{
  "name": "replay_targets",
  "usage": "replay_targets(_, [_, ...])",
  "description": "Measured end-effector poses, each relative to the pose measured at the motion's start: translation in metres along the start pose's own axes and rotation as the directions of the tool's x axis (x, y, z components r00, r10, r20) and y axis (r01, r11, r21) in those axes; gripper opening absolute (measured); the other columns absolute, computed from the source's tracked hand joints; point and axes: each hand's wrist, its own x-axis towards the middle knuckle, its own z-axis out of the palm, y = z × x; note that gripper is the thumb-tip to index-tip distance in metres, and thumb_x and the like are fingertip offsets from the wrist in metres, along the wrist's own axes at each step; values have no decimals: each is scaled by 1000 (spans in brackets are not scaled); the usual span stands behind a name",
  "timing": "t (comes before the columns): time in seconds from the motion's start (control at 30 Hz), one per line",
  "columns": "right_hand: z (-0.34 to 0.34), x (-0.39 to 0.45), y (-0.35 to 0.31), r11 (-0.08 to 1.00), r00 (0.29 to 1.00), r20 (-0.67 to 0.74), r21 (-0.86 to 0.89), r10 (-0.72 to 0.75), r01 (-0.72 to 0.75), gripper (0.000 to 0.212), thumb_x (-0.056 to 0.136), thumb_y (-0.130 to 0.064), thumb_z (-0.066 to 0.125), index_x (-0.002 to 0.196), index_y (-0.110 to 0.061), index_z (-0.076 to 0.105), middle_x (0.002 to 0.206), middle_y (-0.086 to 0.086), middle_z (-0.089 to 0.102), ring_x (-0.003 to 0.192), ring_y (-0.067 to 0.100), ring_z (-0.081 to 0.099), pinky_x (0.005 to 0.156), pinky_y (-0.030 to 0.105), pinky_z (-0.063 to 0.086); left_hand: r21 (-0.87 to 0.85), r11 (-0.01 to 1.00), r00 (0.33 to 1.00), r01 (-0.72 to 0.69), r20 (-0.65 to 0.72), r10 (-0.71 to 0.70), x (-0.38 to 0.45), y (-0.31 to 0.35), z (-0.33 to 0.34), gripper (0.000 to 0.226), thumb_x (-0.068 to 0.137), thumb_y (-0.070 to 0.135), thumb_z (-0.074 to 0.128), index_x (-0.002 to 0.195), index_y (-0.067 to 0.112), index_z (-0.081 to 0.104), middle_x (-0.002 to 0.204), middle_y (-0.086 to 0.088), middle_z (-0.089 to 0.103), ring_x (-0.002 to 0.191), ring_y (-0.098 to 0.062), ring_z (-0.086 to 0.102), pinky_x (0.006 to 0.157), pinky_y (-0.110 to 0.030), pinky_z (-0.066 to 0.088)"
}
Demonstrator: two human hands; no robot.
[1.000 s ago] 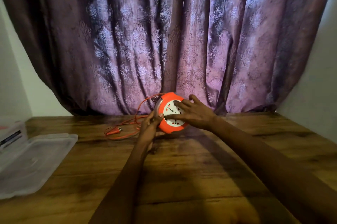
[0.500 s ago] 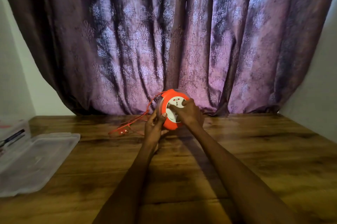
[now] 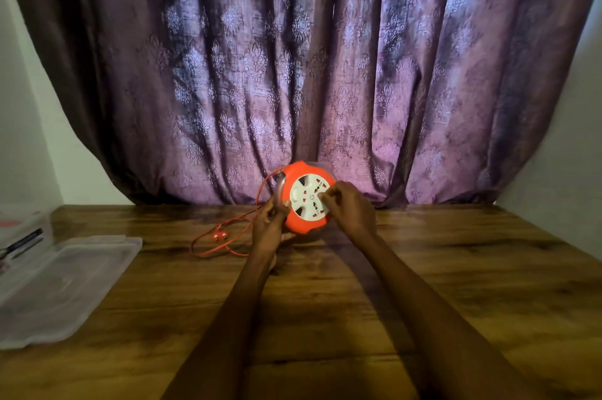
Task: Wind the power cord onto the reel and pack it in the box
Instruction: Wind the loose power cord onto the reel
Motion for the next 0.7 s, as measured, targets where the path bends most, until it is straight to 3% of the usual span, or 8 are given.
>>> replay_targets(0.03, [-4,1,5,983,985,26,-68,-170,172,15,92,-39,62,100,-28,67,107,-1,64,93,24,65,70,37,52,15,1000,1000,1,1,-1,2,1,-3,36,94,28,67,129,24,64,118,-9,73,105,-37,71,71,-57,61])
replay_targets(0.1, [-12,5,13,859,882,156,-203,-445,470,30,92,-29,52,119,-30,66,123,3,57,102,28,60,76,39,51,37,999,1000,19,23,-20,6,4,-9,34,94,29,67,128,26,65,117,-11,74,104,-39,71,75,-67,57])
replay_targets(0.17, [-19,10,16,669,751,299,-341,-589,660,47,87,-27,42,128,-37,62,137,8,54,108,32,58,80,39,46,65,997,997,41,61,-45,7,5,-12,33,93,28,67,126,26,67,116,-14,73,101,-38,70,78,-69,55])
replay_targets(0.3, [-31,16,10,349,545,497,-435,-675,830,58,85,-18,38,133,-45,55,147,11,49,115,31,57,82,39,43,104,993,988,58,134,-72,5,6,-15,23,92,27,68,113,28,73,112,-14,75,86,-30,69,69,-49,60])
replay_targets(0.43, [-38,20,10,185,457,524,-489,-719,852,45,98,-23,46,133,-51,50,138,11,55,103,29,58,81,40,42,123,991,982,51,174,-72,2,5,-11,28,90,30,69,117,26,72,115,-15,73,90,-31,69,64,-42,60])
replay_targets(0.53, [-36,21,10,229,516,477,-538,-711,812,46,92,-30,57,134,-50,52,125,10,63,96,30,61,79,40,43,80,995,985,60,154,-71,1,2,-6,32,91,29,69,123,24,69,117,-13,73,95,-30,70,61,-37,59])
replay_targets(0.63, [-25,14,6,502,735,331,-562,-592,657,58,78,-50,67,135,-46,53,102,6,68,89,30,63,77,40,42,28,997,991,65,113,-68,-2,-1,1,38,92,28,68,129,24,65,117,-10,74,104,-34,70,67,-41,60])
replay_targets(0.7, [-16,8,1,712,865,189,-500,-465,493,63,75,-61,61,134,-46,49,98,6,70,92,31,65,78,41,39,3,999,994,48,94,-48,-3,-4,6,38,92,29,68,129,24,64,118,-6,74,108,-31,70,69,-40,60])
